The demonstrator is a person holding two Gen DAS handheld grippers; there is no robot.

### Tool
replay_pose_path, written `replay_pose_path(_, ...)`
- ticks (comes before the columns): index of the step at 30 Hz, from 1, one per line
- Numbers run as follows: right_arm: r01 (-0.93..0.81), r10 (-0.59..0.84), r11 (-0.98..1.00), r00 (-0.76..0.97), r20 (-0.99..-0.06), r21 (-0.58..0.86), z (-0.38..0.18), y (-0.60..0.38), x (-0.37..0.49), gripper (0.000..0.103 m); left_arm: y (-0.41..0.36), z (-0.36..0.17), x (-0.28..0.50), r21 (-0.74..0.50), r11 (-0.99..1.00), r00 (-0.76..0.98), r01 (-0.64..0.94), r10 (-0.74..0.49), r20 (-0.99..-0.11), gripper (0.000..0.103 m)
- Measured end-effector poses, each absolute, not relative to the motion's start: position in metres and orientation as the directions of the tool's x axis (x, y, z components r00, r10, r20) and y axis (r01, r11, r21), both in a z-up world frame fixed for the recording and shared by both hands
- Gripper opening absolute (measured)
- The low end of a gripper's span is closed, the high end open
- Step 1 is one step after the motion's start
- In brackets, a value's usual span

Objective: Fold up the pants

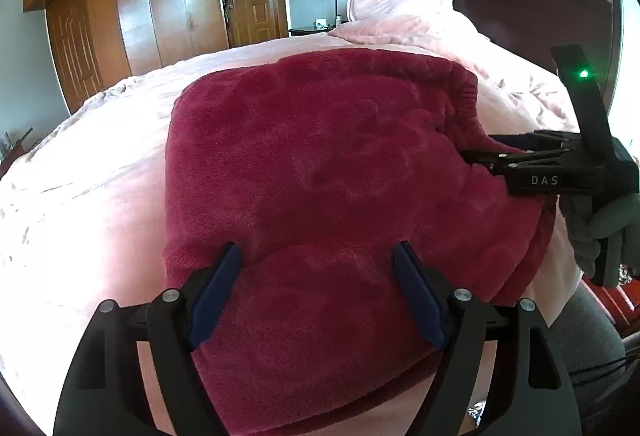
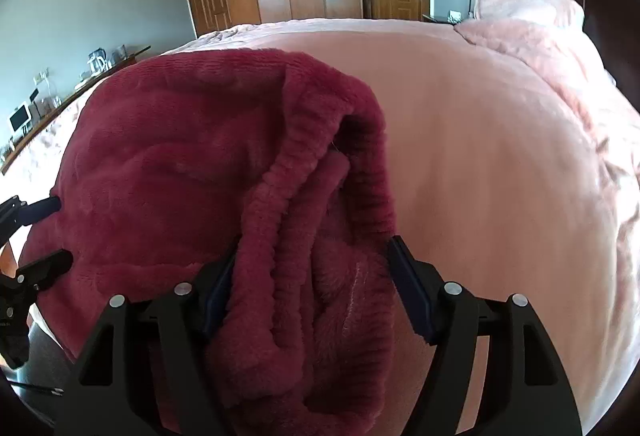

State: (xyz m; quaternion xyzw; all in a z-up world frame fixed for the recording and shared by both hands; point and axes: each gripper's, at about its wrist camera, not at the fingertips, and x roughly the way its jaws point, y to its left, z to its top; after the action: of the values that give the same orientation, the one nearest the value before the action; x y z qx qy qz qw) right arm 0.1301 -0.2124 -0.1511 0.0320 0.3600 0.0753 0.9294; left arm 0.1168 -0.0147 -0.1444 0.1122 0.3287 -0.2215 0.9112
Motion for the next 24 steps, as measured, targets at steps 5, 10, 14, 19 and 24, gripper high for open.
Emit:
replay_pose_path(5,-0.118,0.155,0.988,0.719,-0.678,0.1,-0.137,-0.214,0.128,0.071,-0.009,-0.131,0.119,0.011,0.883,0.673,0.47,-0.35,-0.651,0.078)
replay_pose_path(10,-0.08,0.142,0.989,0.759,-0.636,0.125,-0.093,-0.217,0.117,0.073,0.01,-0.106,0.119,-0.022,0.912,0.709,0.409,-0.333,-0.622,0.086)
replay_pose_path(14,-0.05,0.131,0.988,0.76,-0.636,0.144,-0.07,-0.213,0.103,0.074,0.021,-0.088,0.122,0.01,0.943,0.743,0.333,-0.256,-0.619,0.091)
replay_pose_path(19,-0.02,0.127,0.986,0.74,-0.66,0.167,-0.063,-0.202,0.075,0.081,0.027,-0.078,0.122,0.029,0.961,0.752,0.275,-0.196,-0.629,0.093)
replay_pose_path(24,0.013,0.099,0.988,0.72,-0.687,0.156,-0.078,-0.193,0.055,0.083,0.026,-0.078,0.118,0.032,0.972,0.739,0.233,-0.156,-0.656,0.097)
